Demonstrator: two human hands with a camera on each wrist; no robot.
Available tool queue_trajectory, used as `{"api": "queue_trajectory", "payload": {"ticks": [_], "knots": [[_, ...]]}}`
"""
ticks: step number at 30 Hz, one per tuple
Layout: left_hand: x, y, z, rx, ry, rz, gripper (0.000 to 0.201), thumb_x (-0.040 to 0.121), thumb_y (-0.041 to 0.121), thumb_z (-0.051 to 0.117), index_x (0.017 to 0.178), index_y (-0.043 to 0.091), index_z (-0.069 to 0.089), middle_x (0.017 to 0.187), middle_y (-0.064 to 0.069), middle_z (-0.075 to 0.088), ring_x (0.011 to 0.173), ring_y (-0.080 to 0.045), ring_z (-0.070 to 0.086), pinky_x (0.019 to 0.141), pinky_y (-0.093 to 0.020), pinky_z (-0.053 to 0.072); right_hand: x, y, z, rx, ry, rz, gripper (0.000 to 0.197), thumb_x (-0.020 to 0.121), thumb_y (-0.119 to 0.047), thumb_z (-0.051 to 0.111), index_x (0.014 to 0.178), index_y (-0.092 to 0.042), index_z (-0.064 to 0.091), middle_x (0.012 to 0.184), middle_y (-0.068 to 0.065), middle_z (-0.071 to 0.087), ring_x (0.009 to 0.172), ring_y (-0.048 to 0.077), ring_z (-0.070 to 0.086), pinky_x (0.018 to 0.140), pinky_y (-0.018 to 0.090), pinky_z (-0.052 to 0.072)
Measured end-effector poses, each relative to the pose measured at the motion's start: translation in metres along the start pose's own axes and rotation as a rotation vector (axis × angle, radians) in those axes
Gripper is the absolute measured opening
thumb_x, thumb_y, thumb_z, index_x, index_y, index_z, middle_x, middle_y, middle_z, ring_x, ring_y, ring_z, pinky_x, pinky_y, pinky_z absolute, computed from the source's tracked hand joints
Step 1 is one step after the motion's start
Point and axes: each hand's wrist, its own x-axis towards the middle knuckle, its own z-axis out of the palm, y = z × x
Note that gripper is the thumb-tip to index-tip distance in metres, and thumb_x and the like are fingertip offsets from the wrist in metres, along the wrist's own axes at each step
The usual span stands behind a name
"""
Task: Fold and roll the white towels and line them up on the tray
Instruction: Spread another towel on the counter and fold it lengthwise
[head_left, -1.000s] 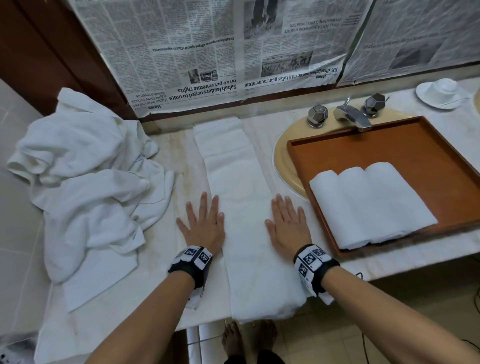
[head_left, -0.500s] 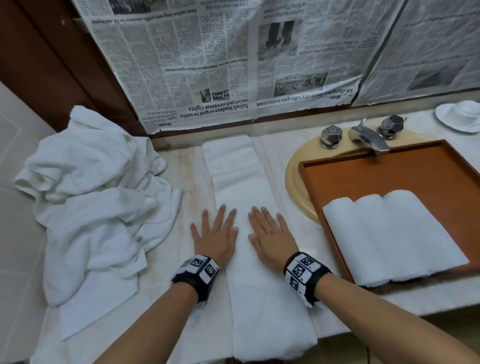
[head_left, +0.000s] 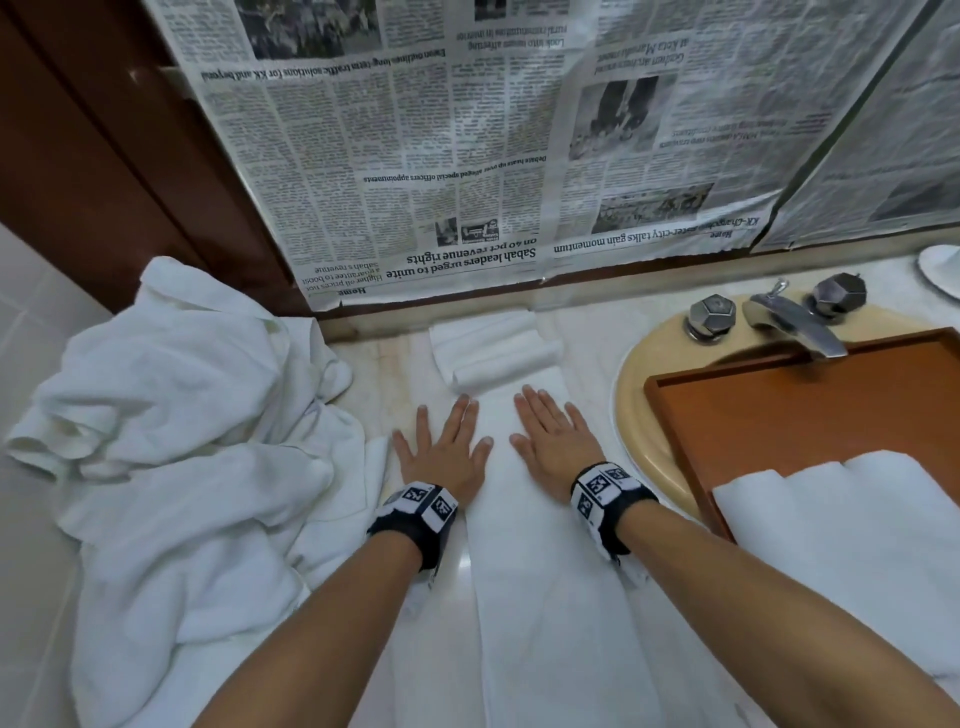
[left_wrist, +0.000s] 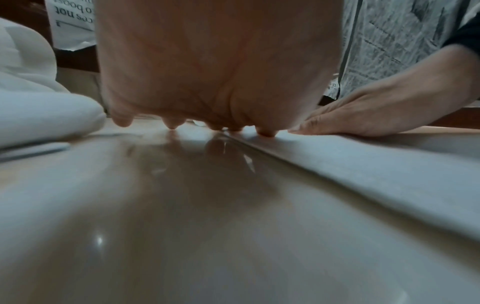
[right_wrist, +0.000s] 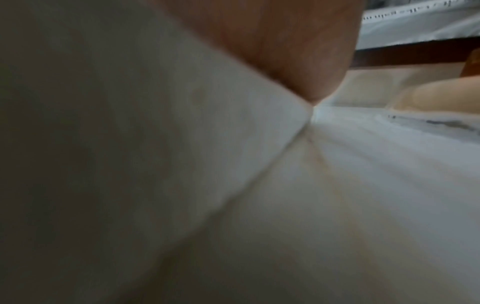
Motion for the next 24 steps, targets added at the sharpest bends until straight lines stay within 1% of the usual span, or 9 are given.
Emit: {"api": "queue_trajectory", "payload": {"ticks": [5,10,12,14,15,17,19,21,24], "knots": [[0.033,-0.004,-0.020,-0.003,-0.020,-0.002,0.062,0.101,0.059,0.010,0.157,0.037,-0.001,0.164,0.020,-0.008,0.150,-0.030,-0.019,0.116,-0.064,-0.009,0.033,0.005,-0.022,0.036,0.003,0.054,0.058,0.107,-0.033,0.018,0.157,-0.013,-0.001,0.165,0.001,-0.007,0.152,0.015,-0.004,0.122,0.039,0.002],[-0.016,-0.002,-0.011,-0.118,0.075,0.085,0.059,0.104,0.052,0.018,0.157,0.037,-0.001,0.164,0.020,-0.008,0.152,-0.026,-0.013,0.119,-0.059,-0.001,-0.024,-0.001,-0.013,0.072,0.064,0.056,0.059,0.104,-0.040,0.010,0.157,-0.014,0.008,0.165,0.000,0.000,0.152,0.017,0.001,0.121,0.041,0.001],[-0.054,0.005,0.007,-0.138,0.081,0.122,0.056,0.104,0.051,0.017,0.156,0.041,-0.003,0.162,0.024,-0.013,0.151,-0.022,-0.015,0.119,-0.057,0.000,-0.064,-0.011,0.010,0.059,0.072,0.015,0.067,0.099,-0.045,0.008,0.156,-0.014,0.021,0.163,0.000,0.012,0.151,0.020,0.014,0.120,0.046,0.011],[-0.083,0.011,0.028,-0.133,0.050,0.148,0.054,0.105,0.050,0.014,0.155,0.044,-0.006,0.160,0.026,-0.019,0.151,-0.021,-0.019,0.118,-0.056,-0.004,-0.092,-0.020,0.038,0.042,0.086,-0.018,0.059,0.101,-0.041,0.022,0.151,-0.013,0.036,0.159,0.002,0.029,0.145,0.022,0.031,0.116,0.050,0.030],[-0.091,0.013,0.040,-0.120,0.036,0.161,0.053,0.105,0.049,0.012,0.155,0.044,-0.005,0.160,0.026,-0.020,0.151,-0.022,-0.019,0.118,-0.056,-0.007,-0.102,-0.023,0.045,0.051,0.060,-0.016,0.056,0.102,-0.040,0.026,0.151,-0.014,0.037,0.159,0.002,0.031,0.144,0.021,0.033,0.115,0.050,0.030],[-0.101,0.015,0.053,-0.094,0.049,0.172,0.053,0.105,0.049,0.012,0.156,0.044,0.001,0.161,0.024,-0.013,0.153,-0.025,-0.009,0.117,-0.057,-0.007,-0.110,-0.024,0.049,0.070,0.023,-0.024,0.057,0.103,-0.041,0.024,0.154,-0.016,0.029,0.161,-0.001,0.022,0.147,0.019,0.027,0.116,0.046,0.020],[-0.100,0.010,0.057,-0.059,0.067,0.128,0.054,0.102,0.052,0.006,0.155,0.047,0.002,0.162,0.025,-0.009,0.154,-0.022,-0.001,0.116,-0.057,-0.005,-0.110,-0.013,0.047,0.026,0.050,-0.046,0.061,0.103,-0.046,0.012,0.157,-0.020,0.008,0.163,-0.006,-0.003,0.151,0.014,0.004,0.122,0.045,0.007],[-0.097,0.003,0.056,-0.044,0.068,0.066,0.053,0.099,0.054,-0.003,0.151,0.052,-0.012,0.158,0.029,-0.021,0.152,-0.016,-0.015,0.117,-0.058,-0.010,-0.111,0.006,0.046,0.039,0.020,0.000,0.066,0.097,-0.054,0.000,0.155,-0.027,-0.012,0.159,-0.013,-0.023,0.149,0.010,-0.017,0.122,0.043,-0.006],[-0.101,-0.003,0.051,-0.107,0.067,-0.066,0.052,0.102,0.053,0.003,0.150,0.052,-0.016,0.156,0.028,-0.026,0.150,-0.018,-0.022,0.117,-0.060,-0.013,-0.118,0.025,0.045,0.068,0.020,0.179,0.075,0.084,-0.058,-0.018,0.153,-0.027,-0.020,0.154,-0.015,-0.031,0.148,0.012,-0.020,0.120,0.041,-0.011]]}}
